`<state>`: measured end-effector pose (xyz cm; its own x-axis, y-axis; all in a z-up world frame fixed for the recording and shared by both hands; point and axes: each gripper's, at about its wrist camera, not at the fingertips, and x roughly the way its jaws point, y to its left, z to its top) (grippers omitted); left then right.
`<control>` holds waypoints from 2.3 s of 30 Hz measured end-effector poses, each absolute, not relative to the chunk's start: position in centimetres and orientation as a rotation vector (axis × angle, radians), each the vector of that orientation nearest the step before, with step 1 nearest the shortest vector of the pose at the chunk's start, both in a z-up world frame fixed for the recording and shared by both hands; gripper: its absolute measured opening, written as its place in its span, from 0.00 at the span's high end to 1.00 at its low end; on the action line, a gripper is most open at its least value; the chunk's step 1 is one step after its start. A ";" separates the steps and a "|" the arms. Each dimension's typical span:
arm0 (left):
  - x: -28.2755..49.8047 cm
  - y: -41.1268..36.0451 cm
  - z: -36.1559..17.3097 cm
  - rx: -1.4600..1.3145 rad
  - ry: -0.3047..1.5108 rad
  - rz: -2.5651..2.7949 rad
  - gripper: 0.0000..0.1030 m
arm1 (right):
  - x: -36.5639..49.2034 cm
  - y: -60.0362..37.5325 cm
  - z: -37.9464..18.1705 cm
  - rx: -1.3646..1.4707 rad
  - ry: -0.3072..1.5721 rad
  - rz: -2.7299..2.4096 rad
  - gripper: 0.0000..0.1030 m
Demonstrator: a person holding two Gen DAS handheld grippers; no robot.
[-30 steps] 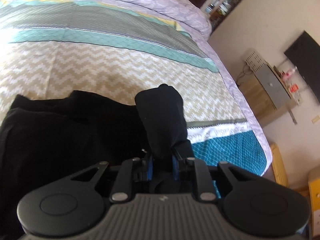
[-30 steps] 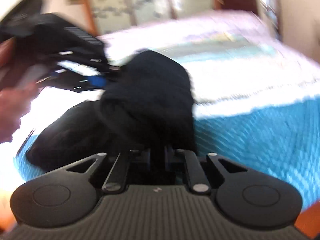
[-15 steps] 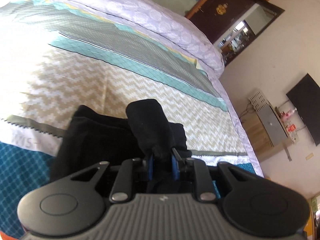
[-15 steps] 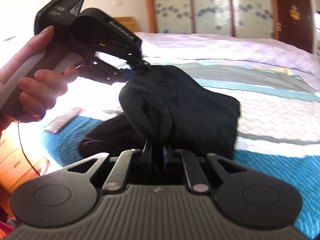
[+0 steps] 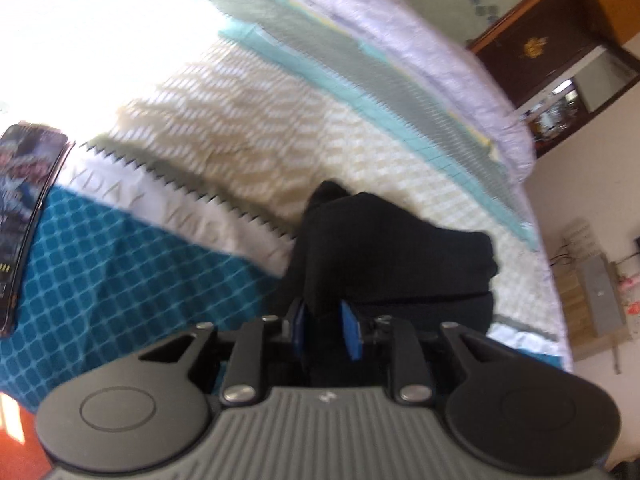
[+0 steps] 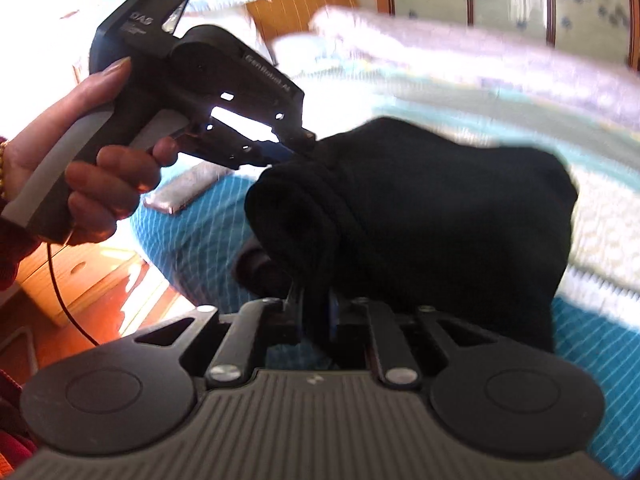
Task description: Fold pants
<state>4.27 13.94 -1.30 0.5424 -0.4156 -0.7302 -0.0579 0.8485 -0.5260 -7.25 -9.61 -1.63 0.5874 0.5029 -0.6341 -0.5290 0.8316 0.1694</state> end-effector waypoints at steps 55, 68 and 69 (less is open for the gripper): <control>-0.9 11.1 -0.8 -0.266 0.944 -0.202 0.08 | -7.8 -23.8 -4.1 0.697 0.793 0.220 0.35; -1.2 10.6 -3.9 -0.291 0.979 -0.199 0.04 | -7.5 -20.7 -5.8 0.638 0.925 0.322 0.42; -1.2 10.4 -3.9 -0.283 0.977 -0.197 0.04 | -7.6 -21.0 -6.0 0.664 0.922 0.322 0.42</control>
<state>-1.17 10.43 -3.89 0.5459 -0.2898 -0.7861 0.0372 0.9457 -0.3228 -7.61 -20.99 -6.04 0.5758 0.5242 -0.6274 0.0204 0.7579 0.6520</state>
